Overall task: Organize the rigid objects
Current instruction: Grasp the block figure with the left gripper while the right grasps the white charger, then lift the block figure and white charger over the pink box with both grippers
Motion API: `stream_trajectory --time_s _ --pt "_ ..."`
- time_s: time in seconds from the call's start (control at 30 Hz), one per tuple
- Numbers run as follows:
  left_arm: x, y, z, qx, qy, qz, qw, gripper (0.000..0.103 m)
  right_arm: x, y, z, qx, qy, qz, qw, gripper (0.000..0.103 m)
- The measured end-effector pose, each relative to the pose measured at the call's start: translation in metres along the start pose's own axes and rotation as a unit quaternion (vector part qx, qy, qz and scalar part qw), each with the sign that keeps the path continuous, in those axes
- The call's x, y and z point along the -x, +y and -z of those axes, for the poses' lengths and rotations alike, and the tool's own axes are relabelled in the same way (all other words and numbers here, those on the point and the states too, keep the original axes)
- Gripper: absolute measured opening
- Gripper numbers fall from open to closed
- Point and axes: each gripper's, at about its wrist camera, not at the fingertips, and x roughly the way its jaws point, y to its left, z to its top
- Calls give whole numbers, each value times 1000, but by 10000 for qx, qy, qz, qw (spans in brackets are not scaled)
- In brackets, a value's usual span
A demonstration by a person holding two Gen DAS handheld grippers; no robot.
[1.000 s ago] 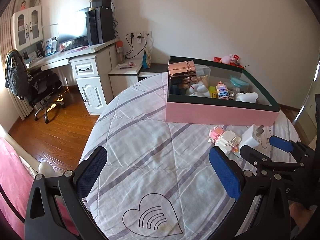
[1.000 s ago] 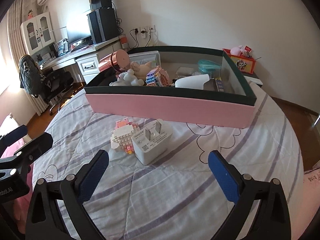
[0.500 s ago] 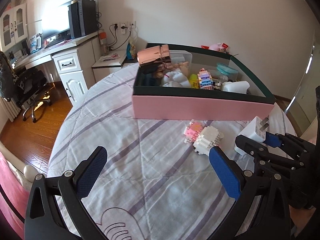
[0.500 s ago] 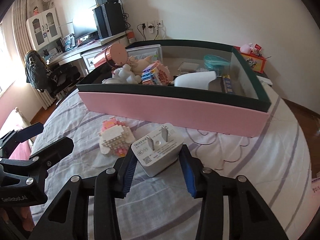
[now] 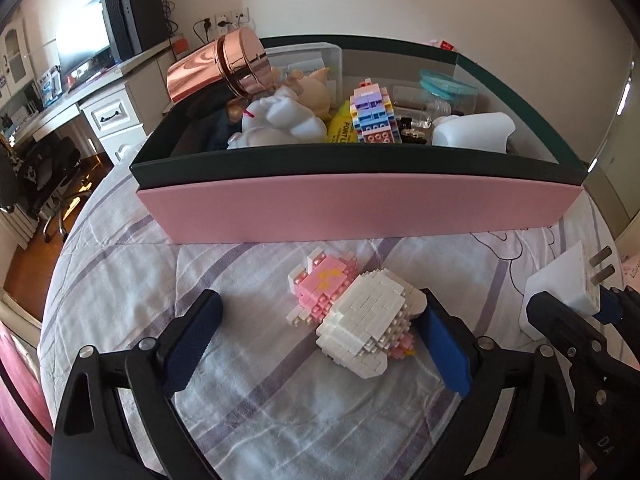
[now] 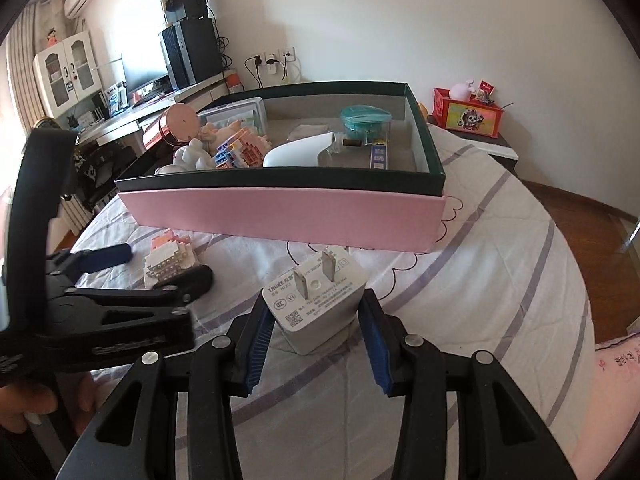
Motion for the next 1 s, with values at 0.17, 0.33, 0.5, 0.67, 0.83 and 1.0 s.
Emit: stream_trajectory --time_s 0.17,0.33,0.5,0.67,0.83,1.0 --pt "8 -3 0 -87 -157 71 9998 61 -7 -5 0 -148 100 -180 9997 45" --pt "13 -1 3 -77 -217 144 9996 61 -14 -6 -4 -200 163 -195 9995 51" --pt "27 6 10 -60 -403 208 9990 61 -14 -1 -6 -90 102 -227 9996 47" --pt "55 14 18 -40 -763 137 9970 61 3 7 -2 -55 -189 -128 9997 44" --pt "91 23 26 37 -1181 22 9930 61 33 28 -2 107 -667 -166 9976 44" --pt "138 32 33 158 -1660 -31 9860 61 71 53 -1 249 -1168 -138 9928 44"
